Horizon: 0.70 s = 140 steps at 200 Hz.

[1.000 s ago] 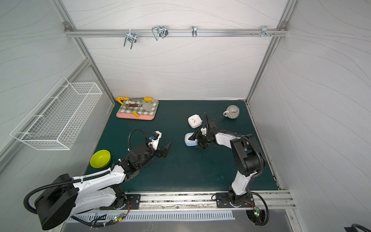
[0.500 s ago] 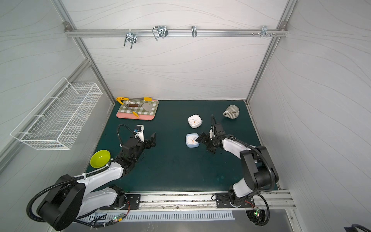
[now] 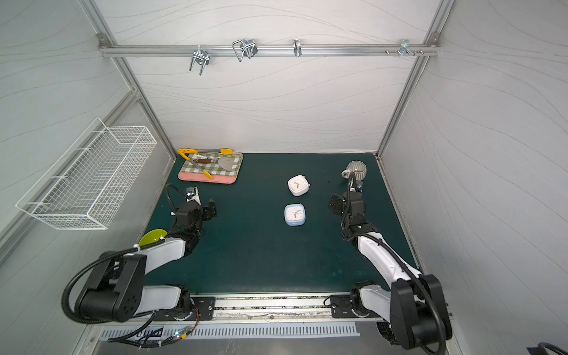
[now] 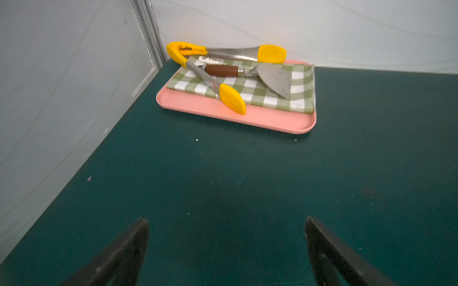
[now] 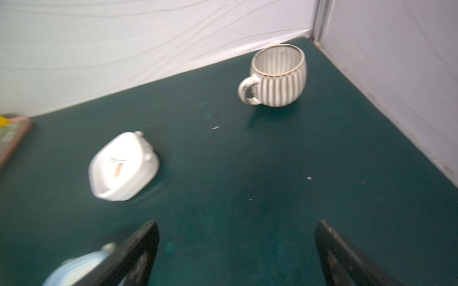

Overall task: Insert the battery into the alarm
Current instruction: Reset both arms

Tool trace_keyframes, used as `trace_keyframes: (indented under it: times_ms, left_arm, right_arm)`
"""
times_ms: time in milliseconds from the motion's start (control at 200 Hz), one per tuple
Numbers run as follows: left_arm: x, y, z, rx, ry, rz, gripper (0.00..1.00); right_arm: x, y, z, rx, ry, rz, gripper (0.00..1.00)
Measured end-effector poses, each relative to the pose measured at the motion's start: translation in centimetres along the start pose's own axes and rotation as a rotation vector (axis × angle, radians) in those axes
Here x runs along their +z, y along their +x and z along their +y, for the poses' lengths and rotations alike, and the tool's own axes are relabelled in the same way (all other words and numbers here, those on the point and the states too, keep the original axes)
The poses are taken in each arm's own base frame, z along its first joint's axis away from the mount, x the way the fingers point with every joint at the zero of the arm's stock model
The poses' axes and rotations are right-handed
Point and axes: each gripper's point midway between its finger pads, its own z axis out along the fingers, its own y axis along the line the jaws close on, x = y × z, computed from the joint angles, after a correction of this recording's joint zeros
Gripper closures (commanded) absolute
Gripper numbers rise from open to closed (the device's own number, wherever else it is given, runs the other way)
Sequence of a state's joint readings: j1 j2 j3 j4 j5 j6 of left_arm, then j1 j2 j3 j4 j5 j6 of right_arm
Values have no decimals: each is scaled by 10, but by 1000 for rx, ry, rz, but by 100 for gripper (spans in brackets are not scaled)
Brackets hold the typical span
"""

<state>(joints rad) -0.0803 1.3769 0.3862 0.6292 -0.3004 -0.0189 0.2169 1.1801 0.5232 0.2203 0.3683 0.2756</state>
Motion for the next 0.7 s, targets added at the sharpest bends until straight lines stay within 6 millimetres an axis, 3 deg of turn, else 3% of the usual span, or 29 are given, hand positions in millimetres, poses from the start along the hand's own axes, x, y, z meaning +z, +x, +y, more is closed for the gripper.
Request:
trace_keyframes:
  times_ms: [100, 185, 290, 460, 700]
  left_arm:
    - [10, 15, 5, -8, 12, 45, 1]
    - [21, 21, 10, -35, 17, 49, 1]
    - [27, 30, 12, -47, 30, 77, 1]
    - [28, 23, 7, -54, 56, 57, 1]
    - [29, 21, 5, -55, 67, 51, 1]
  right_arm:
    - [19, 29, -19, -76, 58, 24, 1]
    - [29, 43, -24, -119, 60, 27, 1]
    - [39, 44, -21, -144, 22, -16, 1]
    - [61, 53, -12, -170, -59, -1, 1]
    - [64, 39, -1, -173, -123, -42, 1]
